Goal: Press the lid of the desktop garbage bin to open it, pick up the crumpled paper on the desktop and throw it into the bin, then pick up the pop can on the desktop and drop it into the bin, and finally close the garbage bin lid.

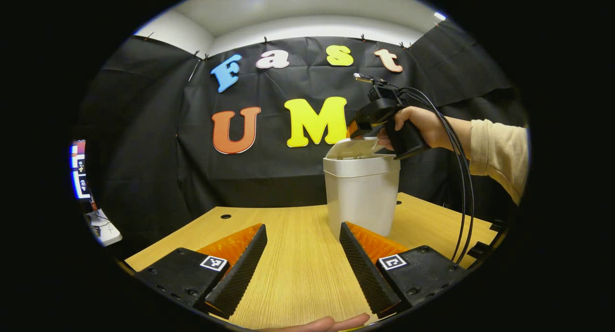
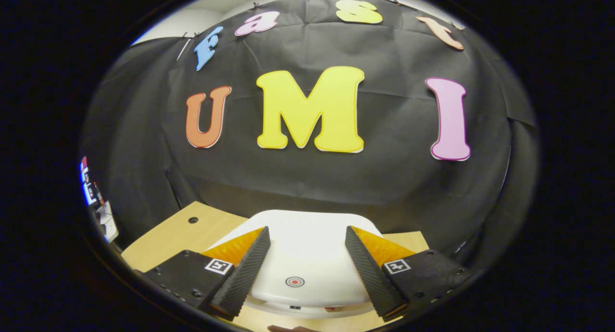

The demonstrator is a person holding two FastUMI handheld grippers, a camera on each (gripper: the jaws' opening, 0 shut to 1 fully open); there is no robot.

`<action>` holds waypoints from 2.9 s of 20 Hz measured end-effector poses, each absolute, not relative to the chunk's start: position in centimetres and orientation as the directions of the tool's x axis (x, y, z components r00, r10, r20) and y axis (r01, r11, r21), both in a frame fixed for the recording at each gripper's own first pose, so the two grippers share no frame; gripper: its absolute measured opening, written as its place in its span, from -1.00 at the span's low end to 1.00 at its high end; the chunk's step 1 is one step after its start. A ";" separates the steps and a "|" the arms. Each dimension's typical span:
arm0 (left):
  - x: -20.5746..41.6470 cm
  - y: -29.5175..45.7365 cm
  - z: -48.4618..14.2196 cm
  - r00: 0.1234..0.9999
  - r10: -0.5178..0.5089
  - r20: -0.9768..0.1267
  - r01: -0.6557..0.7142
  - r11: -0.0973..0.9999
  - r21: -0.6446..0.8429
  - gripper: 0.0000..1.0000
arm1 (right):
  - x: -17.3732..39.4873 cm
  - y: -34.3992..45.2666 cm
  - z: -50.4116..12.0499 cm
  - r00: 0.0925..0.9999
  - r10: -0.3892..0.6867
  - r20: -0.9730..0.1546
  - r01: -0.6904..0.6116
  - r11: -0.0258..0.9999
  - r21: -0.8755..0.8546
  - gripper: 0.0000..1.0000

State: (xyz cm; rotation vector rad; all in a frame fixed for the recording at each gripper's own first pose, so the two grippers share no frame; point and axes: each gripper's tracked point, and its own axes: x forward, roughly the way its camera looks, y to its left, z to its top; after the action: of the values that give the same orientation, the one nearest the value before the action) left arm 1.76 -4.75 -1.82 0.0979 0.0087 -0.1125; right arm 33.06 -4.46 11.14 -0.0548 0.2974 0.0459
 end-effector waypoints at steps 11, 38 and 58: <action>1.0 -3.9 -1.3 0.996 -0.087 -0.017 0.088 0.994 0.063 0.95 | 31.2 -4.8 8.4 0.946 0.022 -0.322 -0.041 0.998 -0.054 0.98; 0.8 -1.7 -1.1 0.999 -0.013 -0.038 0.014 1.000 0.017 0.95 | 28.3 -4.8 7.5 0.994 0.015 -0.107 -0.015 1.000 0.007 0.99; 1.6 -1.0 -1.9 0.999 0.013 -0.046 -0.012 1.000 0.025 0.96 | 12.0 -5.5 9.6 0.997 -0.041 0.059 0.047 0.992 -0.117 0.96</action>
State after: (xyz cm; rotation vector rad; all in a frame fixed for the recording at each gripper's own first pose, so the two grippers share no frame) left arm 1.56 -1.02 -1.90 0.0250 0.0464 0.0125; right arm 12.02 -5.53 9.62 -0.1185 -0.0569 -0.0441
